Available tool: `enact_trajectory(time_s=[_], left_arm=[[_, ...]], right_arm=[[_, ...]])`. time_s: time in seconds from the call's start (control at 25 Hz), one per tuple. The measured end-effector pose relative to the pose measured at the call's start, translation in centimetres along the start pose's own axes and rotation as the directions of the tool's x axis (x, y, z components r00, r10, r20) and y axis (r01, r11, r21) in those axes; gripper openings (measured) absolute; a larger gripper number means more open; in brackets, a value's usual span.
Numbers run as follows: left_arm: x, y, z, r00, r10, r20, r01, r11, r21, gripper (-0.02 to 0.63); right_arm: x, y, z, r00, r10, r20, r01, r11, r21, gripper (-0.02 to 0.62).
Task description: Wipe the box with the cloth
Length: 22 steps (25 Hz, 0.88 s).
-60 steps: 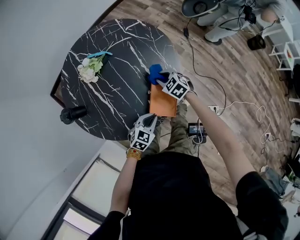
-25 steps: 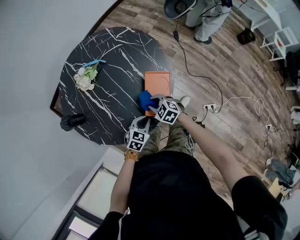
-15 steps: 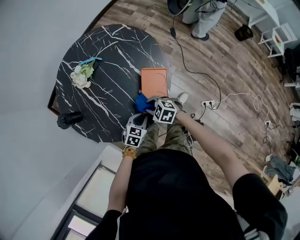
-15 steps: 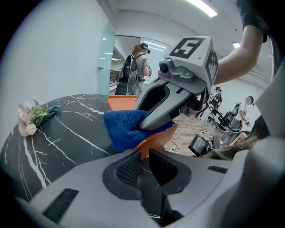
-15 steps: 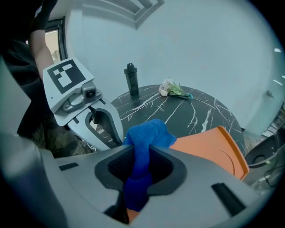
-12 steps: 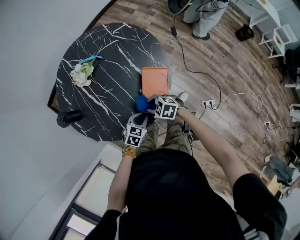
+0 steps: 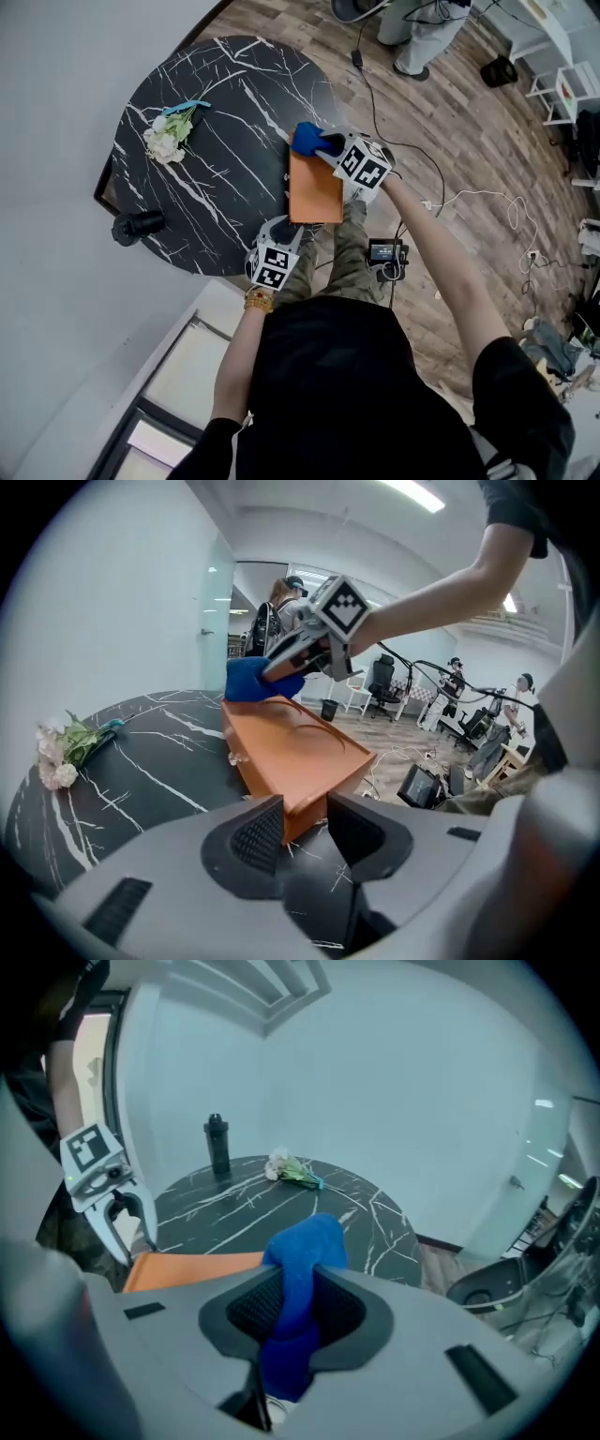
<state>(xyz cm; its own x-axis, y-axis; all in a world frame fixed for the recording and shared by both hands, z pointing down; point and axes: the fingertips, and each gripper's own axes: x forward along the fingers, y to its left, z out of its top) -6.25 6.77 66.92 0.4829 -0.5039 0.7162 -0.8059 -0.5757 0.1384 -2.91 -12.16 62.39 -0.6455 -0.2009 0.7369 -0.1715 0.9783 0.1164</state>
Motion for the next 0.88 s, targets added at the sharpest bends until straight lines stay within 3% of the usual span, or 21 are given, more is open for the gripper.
enact_trajectory(time_s=[0.2,0.88], left_arm=[[0.4,0.0,-0.3,0.999,0.010,-0.031,-0.010,1.000,-0.001,0.161],[1.7,0.3,-0.6,0.997,-0.023,-0.075,0.022,1.000,-0.022,0.218]], right_arm=[[3.0,-1.9,-2.1,0.996,0.005,-0.088,-0.006,1.000,-0.008,0.074],[3.9,1.7,-2.2,0.994,0.069,-0.089,-0.065,0.997,0.038,0.071]])
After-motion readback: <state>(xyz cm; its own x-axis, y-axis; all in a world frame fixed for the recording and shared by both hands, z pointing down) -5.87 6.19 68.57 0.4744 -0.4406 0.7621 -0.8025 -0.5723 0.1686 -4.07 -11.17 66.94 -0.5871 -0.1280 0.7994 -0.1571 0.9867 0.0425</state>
